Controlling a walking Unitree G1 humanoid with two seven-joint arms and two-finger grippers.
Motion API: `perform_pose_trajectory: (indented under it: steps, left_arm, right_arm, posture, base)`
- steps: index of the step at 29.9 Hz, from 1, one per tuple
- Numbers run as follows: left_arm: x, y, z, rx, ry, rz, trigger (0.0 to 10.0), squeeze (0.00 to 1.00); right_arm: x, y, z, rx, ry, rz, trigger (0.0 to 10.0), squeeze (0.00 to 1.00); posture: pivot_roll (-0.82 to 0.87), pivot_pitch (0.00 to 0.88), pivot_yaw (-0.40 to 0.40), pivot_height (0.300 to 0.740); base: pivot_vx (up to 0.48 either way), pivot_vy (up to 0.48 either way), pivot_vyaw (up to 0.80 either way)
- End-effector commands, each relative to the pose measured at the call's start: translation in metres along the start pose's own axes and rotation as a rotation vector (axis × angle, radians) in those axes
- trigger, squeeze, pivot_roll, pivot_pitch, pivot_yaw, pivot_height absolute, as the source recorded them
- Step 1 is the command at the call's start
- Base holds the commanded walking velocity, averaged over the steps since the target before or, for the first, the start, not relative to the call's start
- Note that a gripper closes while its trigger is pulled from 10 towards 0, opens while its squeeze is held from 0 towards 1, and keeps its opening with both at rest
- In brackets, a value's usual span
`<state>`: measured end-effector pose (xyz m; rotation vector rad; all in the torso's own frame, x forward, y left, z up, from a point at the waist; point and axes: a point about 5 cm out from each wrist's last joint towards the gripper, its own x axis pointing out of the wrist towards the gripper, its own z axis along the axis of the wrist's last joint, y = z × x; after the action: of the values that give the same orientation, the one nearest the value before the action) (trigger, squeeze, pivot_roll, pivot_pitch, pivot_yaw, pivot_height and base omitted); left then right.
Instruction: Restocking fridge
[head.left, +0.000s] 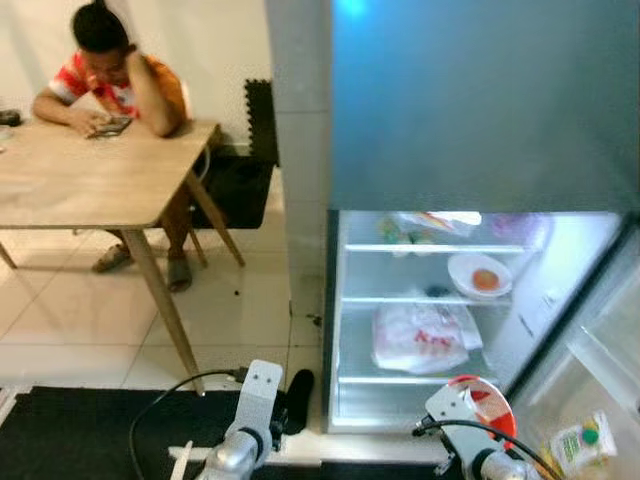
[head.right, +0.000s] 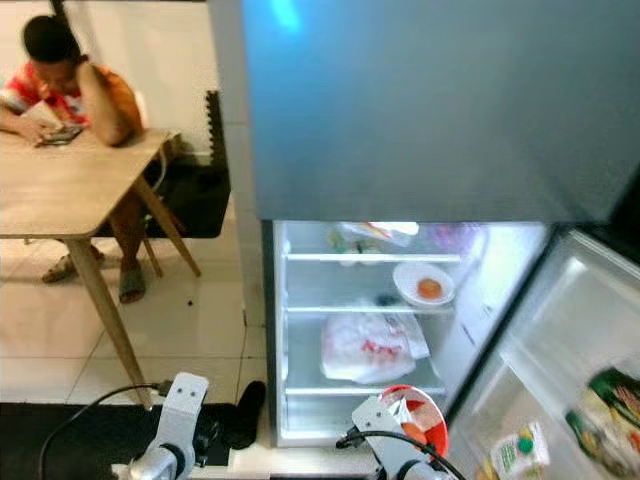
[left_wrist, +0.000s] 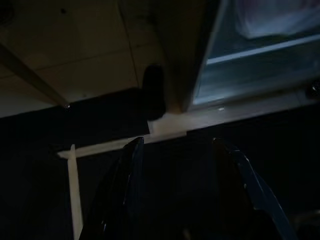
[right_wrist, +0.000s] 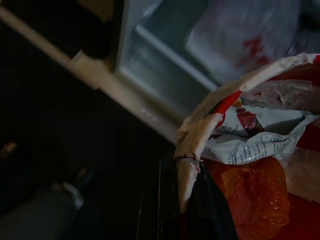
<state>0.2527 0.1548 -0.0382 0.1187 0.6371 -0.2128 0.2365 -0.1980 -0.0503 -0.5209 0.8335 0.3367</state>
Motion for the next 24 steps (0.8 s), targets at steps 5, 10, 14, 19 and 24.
perform_pose_trajectory:
  steps: [5,10,14,19,24]
  left_arm:
    - [-0.0005,-0.0012,-0.0024,0.002,0.009,-0.006,10.0,0.00]
    - [-0.0005,-0.0013,-0.0025,0.003,0.009,-0.008,10.0,0.00]
    - [-0.0003,-0.0018,-0.0022,0.003,0.009,-0.012,10.0,0.00]
    - [-0.0002,-0.0022,-0.0024,0.003,0.011,-0.012,10.0,0.00]
    - [-0.0002,-0.0020,-0.0023,0.004,0.011,-0.013,10.0,0.00]
  right_arm:
    - [0.0004,0.0024,0.0011,0.018,-0.009,-0.004,10.0,0.00]
    - [0.0004,0.0027,0.0012,0.014,-0.010,-0.003,10.0,0.00]
    - [0.0005,0.0030,0.0014,0.011,-0.011,0.000,10.0,0.00]
    - [0.0004,0.0030,0.0010,0.011,-0.010,0.000,10.0,0.00]
    - [0.0004,0.0029,0.0011,0.012,-0.010,-0.001,10.0,0.00]
  posture:
    - [-0.03,0.000,-0.019,0.740]
    - [-0.03,0.000,-0.016,0.740]
    - [-0.03,0.000,-0.017,0.740]
    - [-0.03,0.000,-0.017,0.740]
    - [-0.03,0.000,-0.016,0.740]
  base:
    - [0.340,0.000,-0.47]
    - [0.339,0.000,0.00]
    - [0.334,0.000,0.00]
    - [0.332,0.000,0.00]
    - [0.323,0.000,0.00]
